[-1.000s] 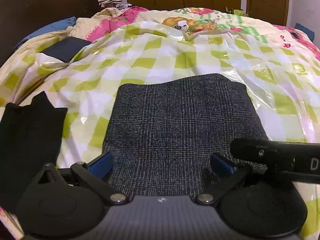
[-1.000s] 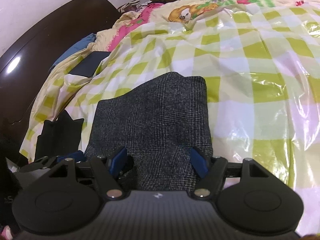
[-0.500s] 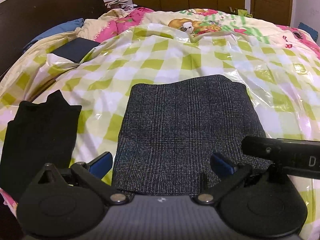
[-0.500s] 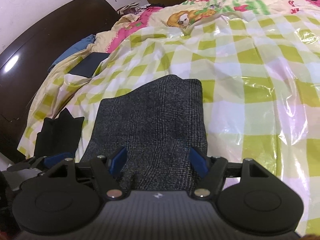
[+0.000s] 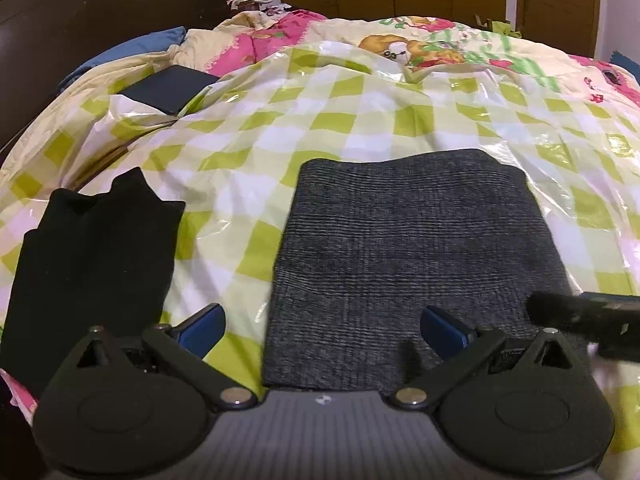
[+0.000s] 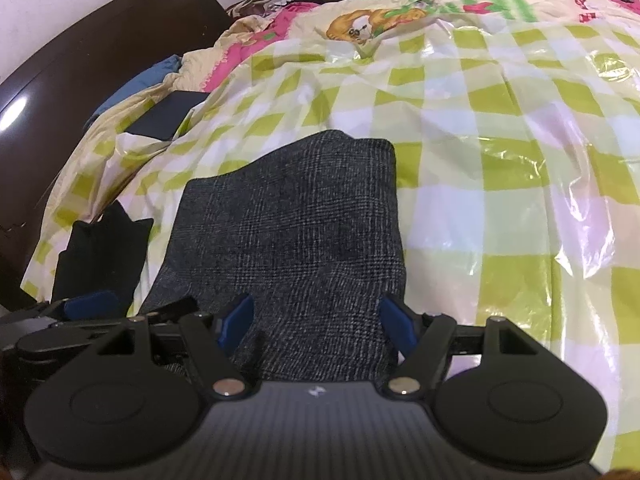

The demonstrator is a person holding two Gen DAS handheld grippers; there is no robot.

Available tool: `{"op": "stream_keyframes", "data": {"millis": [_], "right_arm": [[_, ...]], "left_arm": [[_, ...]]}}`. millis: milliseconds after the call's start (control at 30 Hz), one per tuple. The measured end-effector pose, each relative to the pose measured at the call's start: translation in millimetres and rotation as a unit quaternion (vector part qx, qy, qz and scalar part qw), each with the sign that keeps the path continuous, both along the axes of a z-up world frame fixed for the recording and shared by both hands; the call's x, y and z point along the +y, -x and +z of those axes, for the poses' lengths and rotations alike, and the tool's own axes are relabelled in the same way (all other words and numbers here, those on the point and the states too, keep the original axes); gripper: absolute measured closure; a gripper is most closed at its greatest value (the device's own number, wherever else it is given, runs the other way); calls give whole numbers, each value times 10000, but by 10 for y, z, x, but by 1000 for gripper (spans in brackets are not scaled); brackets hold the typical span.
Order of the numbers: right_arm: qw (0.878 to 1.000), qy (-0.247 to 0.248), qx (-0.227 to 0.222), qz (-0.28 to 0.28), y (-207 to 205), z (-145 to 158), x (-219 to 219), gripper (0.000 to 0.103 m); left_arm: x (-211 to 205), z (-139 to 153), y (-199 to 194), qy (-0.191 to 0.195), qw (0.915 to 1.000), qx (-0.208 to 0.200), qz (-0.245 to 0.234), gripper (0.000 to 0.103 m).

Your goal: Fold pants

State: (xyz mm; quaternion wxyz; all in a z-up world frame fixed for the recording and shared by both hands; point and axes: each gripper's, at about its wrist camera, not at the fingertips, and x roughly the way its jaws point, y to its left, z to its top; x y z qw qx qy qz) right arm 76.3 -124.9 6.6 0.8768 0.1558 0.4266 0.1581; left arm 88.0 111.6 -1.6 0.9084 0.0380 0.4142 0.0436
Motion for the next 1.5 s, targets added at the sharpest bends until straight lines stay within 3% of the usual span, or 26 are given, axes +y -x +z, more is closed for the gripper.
{"op": "stream_keyframes", "data": {"millis": [300,400,567,733,867,1033,1200,1333,1500], "right_arm": [[9999,3,-4,-141,-249,-72,-50,31],[9998,1,164,-118,-332,-207,-27,28],[9998,-74,162,-55,-327,-278,-12,27],[9993,-333,182,77,-401,-318,-78,27],[9991,-389,121,138,-451,-367,-53,27],[9988,-438,74,184,-492,-412,-1,22],[9980,-589,-27,216,-420,-301,-9,25],[9959,-764,-218,436,-381,-223,-18,25],[9953,-877,52,418,-522,-424,3,24]], "left_arm": [[72,-52,-239,-23,9998,-153,-126,0],[89,-242,-353,-51,9996,186,-229,0],[200,-332,-371,316,9987,270,-307,0],[340,-316,-370,426,9978,77,-512,0],[439,-384,-440,841,9936,169,-741,0],[415,-465,-456,1046,9872,212,-1187,0],[444,-469,-501,1474,9797,199,-1342,0],[402,-470,-439,1287,9771,99,-1691,0],[528,-617,-595,1880,9671,237,-1696,0]]}}
